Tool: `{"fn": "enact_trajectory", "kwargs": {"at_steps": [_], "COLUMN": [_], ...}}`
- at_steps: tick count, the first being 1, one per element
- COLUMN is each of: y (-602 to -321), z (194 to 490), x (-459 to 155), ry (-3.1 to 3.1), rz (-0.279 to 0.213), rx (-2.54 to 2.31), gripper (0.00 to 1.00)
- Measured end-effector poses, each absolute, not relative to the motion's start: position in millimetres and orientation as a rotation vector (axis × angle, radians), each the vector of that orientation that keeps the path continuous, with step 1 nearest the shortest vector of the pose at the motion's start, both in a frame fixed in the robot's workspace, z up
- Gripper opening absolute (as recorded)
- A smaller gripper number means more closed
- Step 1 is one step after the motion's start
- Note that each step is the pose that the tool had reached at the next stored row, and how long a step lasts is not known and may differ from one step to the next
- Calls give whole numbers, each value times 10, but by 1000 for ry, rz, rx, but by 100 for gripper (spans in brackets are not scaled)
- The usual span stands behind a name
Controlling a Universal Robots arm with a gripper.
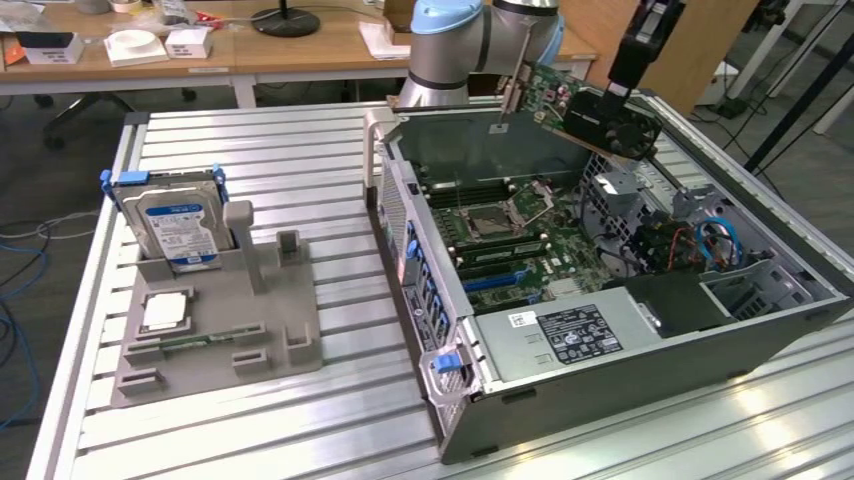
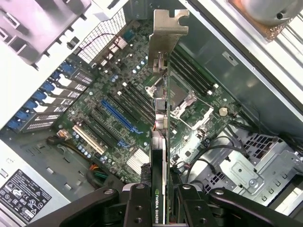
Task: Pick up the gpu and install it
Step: 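Insert the gpu into the slot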
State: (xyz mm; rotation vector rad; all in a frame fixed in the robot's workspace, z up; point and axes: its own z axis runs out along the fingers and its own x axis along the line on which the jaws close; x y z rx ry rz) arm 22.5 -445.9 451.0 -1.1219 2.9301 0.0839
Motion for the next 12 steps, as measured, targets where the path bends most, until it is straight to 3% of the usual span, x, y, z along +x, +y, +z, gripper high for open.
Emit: {"fn": "enact_trajectory", "kwargs": {"at_steps": [12], "y": [-4459], "z": [4510], "x": [225], "ry": [2900], "rz": [84], "rx": [-1201], "gripper": [26]}}
